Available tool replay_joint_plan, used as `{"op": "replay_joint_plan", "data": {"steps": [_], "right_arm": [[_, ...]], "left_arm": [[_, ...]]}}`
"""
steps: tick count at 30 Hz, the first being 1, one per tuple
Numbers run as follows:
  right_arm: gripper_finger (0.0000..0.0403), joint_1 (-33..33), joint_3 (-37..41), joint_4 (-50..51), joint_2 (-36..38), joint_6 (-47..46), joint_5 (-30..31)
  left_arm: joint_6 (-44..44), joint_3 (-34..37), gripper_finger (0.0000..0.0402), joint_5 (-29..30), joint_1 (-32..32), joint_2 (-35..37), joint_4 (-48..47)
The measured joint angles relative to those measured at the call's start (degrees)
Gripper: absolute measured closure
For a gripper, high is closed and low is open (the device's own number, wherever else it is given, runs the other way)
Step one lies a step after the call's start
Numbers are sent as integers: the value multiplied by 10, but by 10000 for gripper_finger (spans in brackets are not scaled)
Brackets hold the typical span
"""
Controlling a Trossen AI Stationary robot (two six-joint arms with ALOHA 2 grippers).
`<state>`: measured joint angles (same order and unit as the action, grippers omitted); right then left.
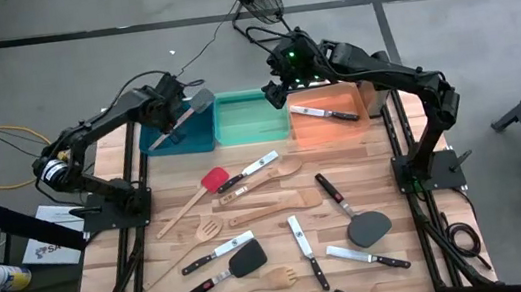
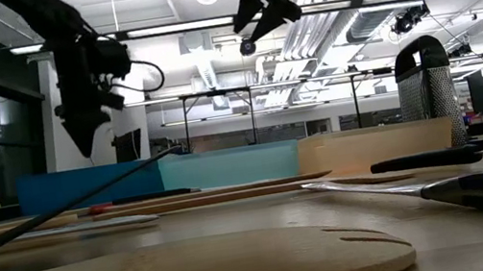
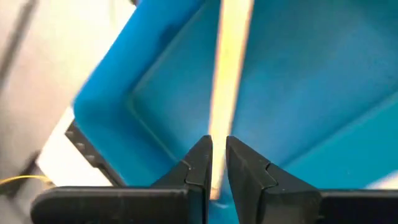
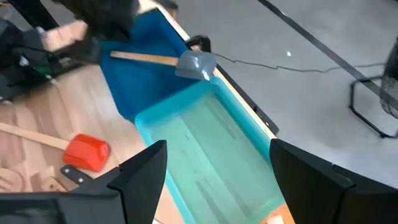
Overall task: Pick & Place Kitchen Items
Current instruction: Put the red spatula into the blue bin
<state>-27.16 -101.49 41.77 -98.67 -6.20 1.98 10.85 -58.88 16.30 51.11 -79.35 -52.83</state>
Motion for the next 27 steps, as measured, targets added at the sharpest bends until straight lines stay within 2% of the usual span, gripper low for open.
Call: {"op": "replay_joint_plan", "data": {"steps": [4, 9, 13, 17, 20, 23, 27], "right_arm": [[128, 0, 0, 36, 0, 0, 11], [128, 0, 0, 71, 0, 2, 9], [128, 0, 0, 80, 0, 6, 1], [128, 0, 0, 84, 0, 16, -44], [128, 3, 0, 84, 0, 19, -55], [128, 11, 0, 78, 0, 31, -61], [128, 18, 0, 68, 0, 43, -110]], "left_arm": [[-37, -26, 357, -61, -1, 4, -42], [-69, -21, 357, -116, -1, 26, -85], [-95, -7, 357, -129, -1, 68, -108], [-129, 18, 357, -147, -1, 129, -101], [-166, 34, 357, -152, -4, 175, -103], [-188, 39, 357, -157, -29, 211, -95], [-212, 40, 357, -155, -80, 232, -85]]}}
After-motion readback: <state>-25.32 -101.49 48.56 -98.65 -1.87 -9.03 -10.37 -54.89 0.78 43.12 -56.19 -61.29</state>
